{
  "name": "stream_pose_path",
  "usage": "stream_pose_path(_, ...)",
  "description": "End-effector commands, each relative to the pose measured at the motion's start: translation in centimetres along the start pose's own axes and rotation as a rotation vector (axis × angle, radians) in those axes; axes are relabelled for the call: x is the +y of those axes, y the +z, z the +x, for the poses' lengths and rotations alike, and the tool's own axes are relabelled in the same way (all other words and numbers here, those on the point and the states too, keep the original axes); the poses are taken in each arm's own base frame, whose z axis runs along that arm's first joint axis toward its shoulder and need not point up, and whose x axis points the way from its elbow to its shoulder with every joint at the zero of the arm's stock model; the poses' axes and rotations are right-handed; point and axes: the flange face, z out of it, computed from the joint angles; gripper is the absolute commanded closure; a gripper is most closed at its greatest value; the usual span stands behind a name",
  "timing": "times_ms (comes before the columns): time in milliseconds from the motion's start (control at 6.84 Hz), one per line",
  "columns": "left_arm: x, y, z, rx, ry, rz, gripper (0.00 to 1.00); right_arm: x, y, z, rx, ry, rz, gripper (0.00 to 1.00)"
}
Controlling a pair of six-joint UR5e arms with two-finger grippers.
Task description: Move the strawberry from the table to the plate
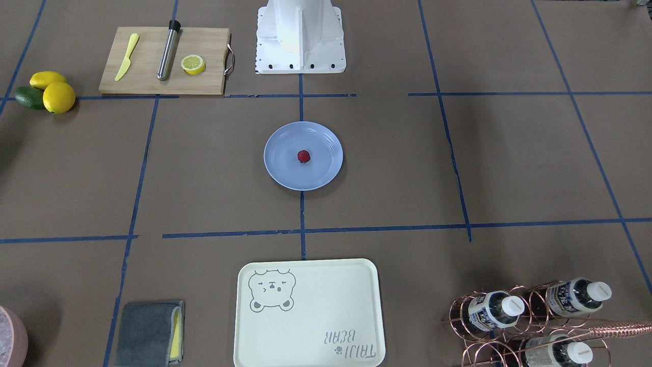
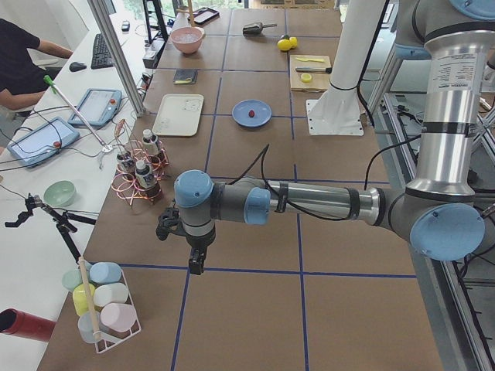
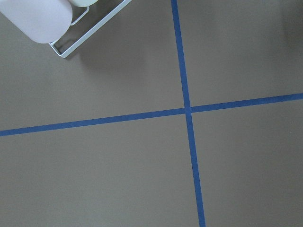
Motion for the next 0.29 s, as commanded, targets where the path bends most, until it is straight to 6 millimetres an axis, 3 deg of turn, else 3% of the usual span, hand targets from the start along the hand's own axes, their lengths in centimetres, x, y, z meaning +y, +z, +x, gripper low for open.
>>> stream_pose_path(0, 0.05, 0.13, -0.16, 0.002, -0.004, -0.003, 0.0, -0.1, -0.24, -0.24, -0.001, -0.003, 0.005, 0.0)
stream_pose_path(146, 0.04, 0.23, -0.14, 0.002, 0.001, -0.004, 0.0, -0.11, -0.24, -0.24, -0.001, -0.003, 0.005, 0.0)
